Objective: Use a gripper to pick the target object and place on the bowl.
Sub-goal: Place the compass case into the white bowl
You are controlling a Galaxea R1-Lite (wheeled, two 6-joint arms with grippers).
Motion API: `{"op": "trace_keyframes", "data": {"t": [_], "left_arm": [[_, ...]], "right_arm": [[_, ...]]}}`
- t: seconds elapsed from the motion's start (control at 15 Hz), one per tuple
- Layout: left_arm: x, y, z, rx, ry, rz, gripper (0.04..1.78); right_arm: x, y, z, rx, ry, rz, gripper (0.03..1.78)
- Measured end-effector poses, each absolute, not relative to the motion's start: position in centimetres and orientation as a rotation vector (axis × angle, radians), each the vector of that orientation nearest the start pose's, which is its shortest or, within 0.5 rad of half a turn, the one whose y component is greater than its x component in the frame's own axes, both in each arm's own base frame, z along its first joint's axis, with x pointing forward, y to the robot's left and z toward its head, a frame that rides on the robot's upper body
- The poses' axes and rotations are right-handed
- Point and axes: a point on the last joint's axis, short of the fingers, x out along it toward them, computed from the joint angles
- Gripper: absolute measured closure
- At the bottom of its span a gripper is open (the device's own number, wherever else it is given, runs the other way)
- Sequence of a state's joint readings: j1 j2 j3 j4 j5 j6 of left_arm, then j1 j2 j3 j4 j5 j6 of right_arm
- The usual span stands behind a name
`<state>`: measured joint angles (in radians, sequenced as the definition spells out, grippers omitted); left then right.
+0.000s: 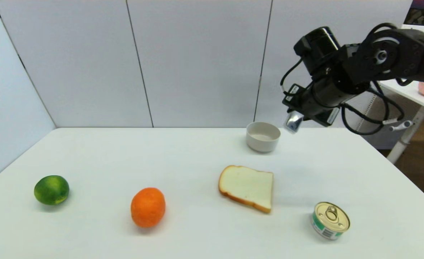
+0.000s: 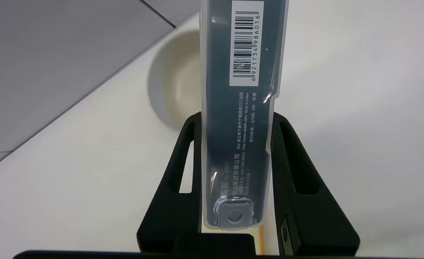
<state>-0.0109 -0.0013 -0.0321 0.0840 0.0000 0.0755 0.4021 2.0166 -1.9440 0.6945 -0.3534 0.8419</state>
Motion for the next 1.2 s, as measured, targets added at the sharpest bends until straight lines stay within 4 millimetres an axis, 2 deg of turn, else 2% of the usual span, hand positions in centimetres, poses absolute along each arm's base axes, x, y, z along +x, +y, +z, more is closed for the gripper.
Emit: {"op": "trace_keyframes", "data": {"t": [0.27, 0.6, 0.87, 1.2], "left_arm": [[-2.6, 0.0, 7.6, 0.076, 0.050, -0.013, 0.11], [-2.6, 0.0, 7.6, 0.076, 0.050, -0.013, 0.11], [-2.6, 0.0, 7.6, 0.077, 0.050, -0.013, 0.11], [-2.6, 0.0, 7.6, 0.076, 0.050, -0.013, 0.11]], "right_arm": [[39.1, 15.5, 23.5, 0.461, 0.611, -0.194, 1.27], [42.2, 16.8, 19.9, 0.454, 0.571, -0.186, 1.27], [43.5, 17.0, 17.7, 0.431, 0.587, -0.194, 1.27], [44.3, 17.3, 16.5, 0.412, 0.578, -0.182, 1.27]]}}
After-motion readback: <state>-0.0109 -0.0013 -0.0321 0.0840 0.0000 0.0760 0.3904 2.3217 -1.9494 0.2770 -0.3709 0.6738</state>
